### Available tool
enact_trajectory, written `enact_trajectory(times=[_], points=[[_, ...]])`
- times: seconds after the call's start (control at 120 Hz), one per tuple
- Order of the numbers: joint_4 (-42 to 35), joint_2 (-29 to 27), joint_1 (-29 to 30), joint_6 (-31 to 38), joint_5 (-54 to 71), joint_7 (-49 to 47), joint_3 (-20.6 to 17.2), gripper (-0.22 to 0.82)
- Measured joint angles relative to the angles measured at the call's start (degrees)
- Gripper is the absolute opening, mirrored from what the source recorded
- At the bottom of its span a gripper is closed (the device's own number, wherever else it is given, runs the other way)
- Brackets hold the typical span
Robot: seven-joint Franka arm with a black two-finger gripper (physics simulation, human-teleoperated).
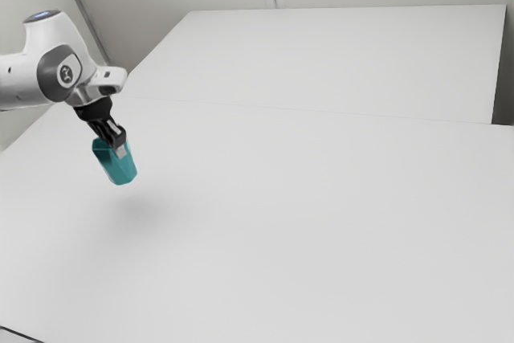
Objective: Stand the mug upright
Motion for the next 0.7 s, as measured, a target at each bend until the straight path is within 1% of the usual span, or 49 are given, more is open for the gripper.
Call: enact_trajectory(times=[0.092, 0.358, 0.7], points=[[-3.07, -1.7, 0.91, 1.55, 0.8, -4.04, -0.77, -0.18], [-11.25, -4.14, -0.38, 8.22, 2.82, -14.37, -3.5, -0.18], [-16.25, -4.09, -1.74, 18.12, 3.26, -23.96, -5.98, -0.18]])
